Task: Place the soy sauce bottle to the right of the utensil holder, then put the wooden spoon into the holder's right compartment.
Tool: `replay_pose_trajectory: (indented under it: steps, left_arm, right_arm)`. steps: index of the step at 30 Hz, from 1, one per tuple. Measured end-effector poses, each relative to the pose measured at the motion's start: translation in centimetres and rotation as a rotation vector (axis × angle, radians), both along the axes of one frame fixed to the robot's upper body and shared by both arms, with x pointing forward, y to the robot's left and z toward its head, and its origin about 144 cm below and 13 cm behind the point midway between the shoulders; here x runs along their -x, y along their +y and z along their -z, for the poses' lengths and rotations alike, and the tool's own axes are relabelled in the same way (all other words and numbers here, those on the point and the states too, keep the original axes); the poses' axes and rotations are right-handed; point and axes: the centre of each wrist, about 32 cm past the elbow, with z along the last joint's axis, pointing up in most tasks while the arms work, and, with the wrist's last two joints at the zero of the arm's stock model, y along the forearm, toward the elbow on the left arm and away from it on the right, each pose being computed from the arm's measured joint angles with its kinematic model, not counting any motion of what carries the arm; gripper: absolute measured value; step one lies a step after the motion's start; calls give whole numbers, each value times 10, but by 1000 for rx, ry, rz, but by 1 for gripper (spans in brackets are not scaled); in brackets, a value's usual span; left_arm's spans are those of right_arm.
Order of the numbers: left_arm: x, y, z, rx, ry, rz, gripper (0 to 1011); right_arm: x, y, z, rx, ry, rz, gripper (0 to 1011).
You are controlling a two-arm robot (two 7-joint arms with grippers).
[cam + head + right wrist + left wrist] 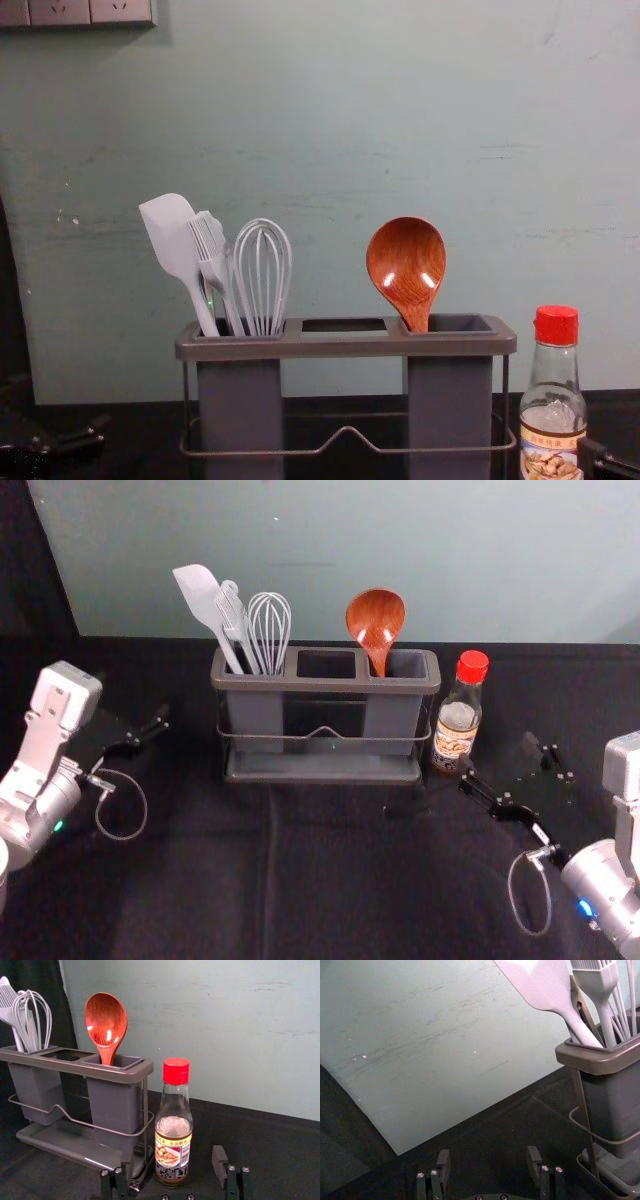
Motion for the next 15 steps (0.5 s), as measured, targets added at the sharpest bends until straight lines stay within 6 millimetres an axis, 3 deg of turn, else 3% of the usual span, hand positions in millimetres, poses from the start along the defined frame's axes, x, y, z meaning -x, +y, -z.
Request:
replay_pose_trajectory:
  steps: [15]
  left_arm:
    - [0,0,0,0,0,0,1005]
  right_arm:
    - [0,0,0,-1,-1,2,1002]
